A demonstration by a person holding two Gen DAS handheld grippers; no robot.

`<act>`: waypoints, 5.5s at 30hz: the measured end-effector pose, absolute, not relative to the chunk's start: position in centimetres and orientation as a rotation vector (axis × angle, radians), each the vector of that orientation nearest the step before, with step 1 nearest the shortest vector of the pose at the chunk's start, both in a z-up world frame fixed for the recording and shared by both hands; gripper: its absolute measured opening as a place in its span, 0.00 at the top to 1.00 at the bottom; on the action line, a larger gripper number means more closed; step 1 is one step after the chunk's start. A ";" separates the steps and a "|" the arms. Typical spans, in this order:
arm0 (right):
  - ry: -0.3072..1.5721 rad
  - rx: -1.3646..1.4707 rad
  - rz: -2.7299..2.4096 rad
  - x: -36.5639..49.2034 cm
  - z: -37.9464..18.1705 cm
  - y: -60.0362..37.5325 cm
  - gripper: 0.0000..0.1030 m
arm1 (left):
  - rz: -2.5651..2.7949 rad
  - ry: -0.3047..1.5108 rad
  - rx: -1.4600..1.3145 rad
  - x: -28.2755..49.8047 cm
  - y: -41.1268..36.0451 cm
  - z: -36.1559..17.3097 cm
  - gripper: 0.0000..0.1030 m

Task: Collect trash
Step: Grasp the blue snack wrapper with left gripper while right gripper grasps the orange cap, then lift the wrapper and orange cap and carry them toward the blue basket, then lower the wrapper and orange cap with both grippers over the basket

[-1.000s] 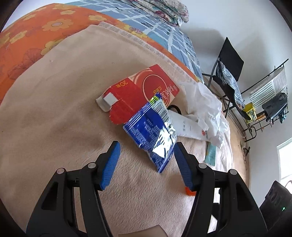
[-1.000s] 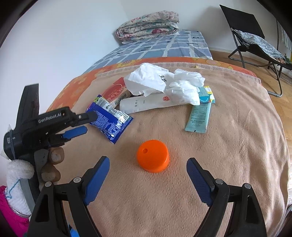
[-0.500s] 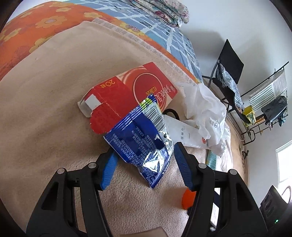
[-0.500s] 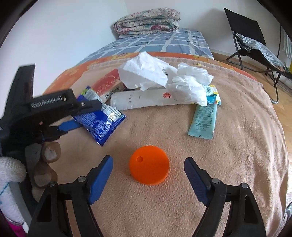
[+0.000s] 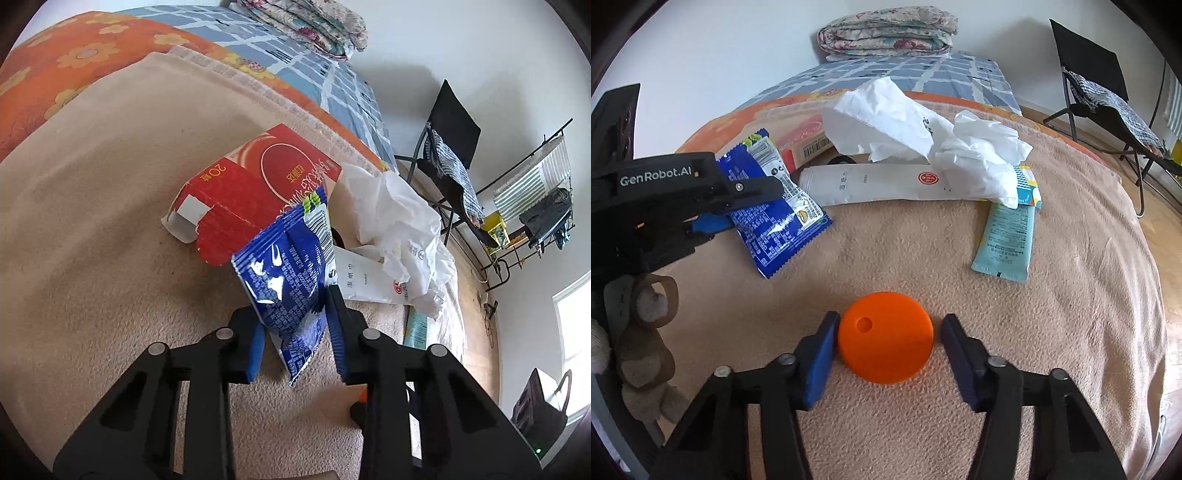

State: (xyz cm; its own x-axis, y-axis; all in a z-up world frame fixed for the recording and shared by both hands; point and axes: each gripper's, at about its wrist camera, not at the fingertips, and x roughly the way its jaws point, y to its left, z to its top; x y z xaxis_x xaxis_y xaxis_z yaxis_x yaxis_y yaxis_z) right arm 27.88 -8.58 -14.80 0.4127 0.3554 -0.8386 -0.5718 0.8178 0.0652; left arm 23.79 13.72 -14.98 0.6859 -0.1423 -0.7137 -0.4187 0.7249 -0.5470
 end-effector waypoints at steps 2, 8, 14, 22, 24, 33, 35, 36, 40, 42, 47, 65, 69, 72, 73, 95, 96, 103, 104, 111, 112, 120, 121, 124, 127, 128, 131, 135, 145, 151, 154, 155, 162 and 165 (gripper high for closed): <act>0.984 -0.243 0.604 27.8 -14.7 -8.7 0.53 | 0.170 0.816 -0.756 23.6 13.7 -14.8 0.74; 0.984 -0.230 0.623 27.5 -14.4 -9.1 0.54 | 0.168 0.807 -0.730 22.5 14.1 -14.0 0.80; 0.974 -0.244 0.648 26.3 -13.7 -9.5 0.54 | 0.152 0.807 -0.717 21.1 14.2 -13.0 0.86; 0.952 -0.265 0.663 25.0 -12.5 -9.9 0.54 | 0.091 0.872 -0.737 19.3 14.2 -13.4 0.86; 0.947 -0.270 0.667 24.8 -12.3 -9.9 0.54 | 0.088 0.883 -0.711 18.8 14.0 -13.5 0.86; 0.945 -0.270 0.668 24.9 -12.1 -10.2 0.54 | 0.083 0.920 -0.731 18.0 13.4 -14.9 0.82; 0.944 -0.273 0.671 24.9 -12.1 -10.2 0.54 | 0.077 0.921 -0.711 17.9 13.1 -14.7 0.82; 0.943 -0.274 0.672 24.9 -12.2 -10.2 0.54 | 0.079 0.919 -0.690 17.8 12.9 -14.6 0.82; 0.948 -0.276 0.679 24.9 -12.3 -10.3 0.54 | 0.052 0.920 -0.710 16.8 12.6 -14.6 0.82; 0.951 -0.274 0.681 25.0 -12.3 -10.4 0.54 | 0.040 0.925 -0.683 16.6 12.3 -14.3 0.82; 0.949 -0.274 0.684 24.9 -12.2 -10.3 0.54 | 0.094 0.947 -0.643 15.9 12.6 -13.8 0.77; 0.943 -0.271 0.699 24.2 -11.8 -10.1 0.54 | 0.182 0.866 -0.405 14.6 11.9 -10.5 0.71; 0.950 -0.261 0.700 24.2 -11.8 -10.2 0.54 | 0.184 0.860 -0.414 15.5 12.3 -10.8 0.71; 0.962 -0.252 0.701 24.3 -11.9 -10.4 0.54 | 0.184 0.856 -0.412 16.3 12.3 -11.0 0.71; 0.961 -0.253 0.701 24.4 -11.9 -10.5 0.54 | 0.184 0.856 -0.404 16.6 12.3 -11.1 0.71; 0.985 -0.213 0.692 25.8 -12.5 -11.8 0.54 | 0.075 0.827 -0.339 18.9 9.3 -11.5 0.84; 0.982 -0.211 0.691 25.8 -12.4 -12.0 0.54 | 0.070 0.824 -0.348 18.7 9.3 -11.3 0.84; 0.952 -0.195 0.695 25.0 -10.8 -13.3 0.54 | 0.034 0.809 -0.368 16.6 9.1 -9.2 0.84; 0.944 -0.197 0.698 24.8 -10.5 -13.5 0.54 | 0.034 0.804 -0.370 16.1 9.2 -8.7 0.84; 0.897 -0.207 0.734 22.0 -8.0 -15.3 0.54 | 0.008 0.798 -0.359 12.9 8.8 -6.5 0.84; 0.890 -0.212 0.739 21.5 -7.7 -15.6 0.54 | 0.002 0.801 -0.354 12.4 8.5 -6.2 0.84; 0.848 -0.229 0.789 17.0 -5.9 -17.6 0.54 | -0.045 0.824 -0.309 7.6 6.5 -5.0 0.84; 0.840 -0.238 0.795 16.4 -5.7 -17.8 0.54 | -0.055 0.828 -0.303 6.8 6.1 -4.9 0.84; 0.823 -0.261 0.814 14.4 -5.6 -18.4 0.54 | -0.075 0.833 -0.294 4.9 5.3 -4.6 0.84; 0.824 -0.251 0.842 12.5 -5.6 -19.0 0.54 | -0.087 0.833 -0.288 3.0 4.6 -4.5 0.84; 0.823 -0.247 0.852 11.6 -5.5 -19.3 0.54 | -0.087 0.834 -0.284 2.5 4.4 -4.5 0.84; 0.820 -0.252 0.881 9.6 -5.6 -19.6 0.54 | -0.099 0.856 -0.293 0.9 3.8 -5.2 0.84; 0.824 -0.256 0.914 7.2 -6.0 -19.9 0.54 | -0.112 0.883 -0.291 -0.7 3.0 -6.1 0.84; 0.892 -0.289 0.941 3.6 -8.8 -20.6 0.54 | -0.123 0.981 -0.291 -4.2 1.7 -10.3 0.84; 0.930 -0.311 0.950 2.9 -10.2 -20.5 0.54 | -0.112 1.035 -0.287 -5.6 1.4 -12.5 0.84; 0.946 -0.327 0.957 2.4 -10.7 -20.2 0.54 | -0.111 1.058 -0.289 -6.2 1.2 -13.4 0.84; 0.953 -0.333 0.961 2.3 -11.0 -20.1 0.54 | -0.111 1.066 -0.288 -6.4 1.1 -13.8 0.84; 1.000 -0.369 0.973 1.6 -12.5 -19.5 0.54 | -0.116 1.116 -0.278 -7.0 0.7 -15.5 0.84; 1.018 -0.380 0.973 1.5 -13.1 -19.2 0.54 | -0.114 1.129 -0.273 -6.9 0.6 -15.8 0.84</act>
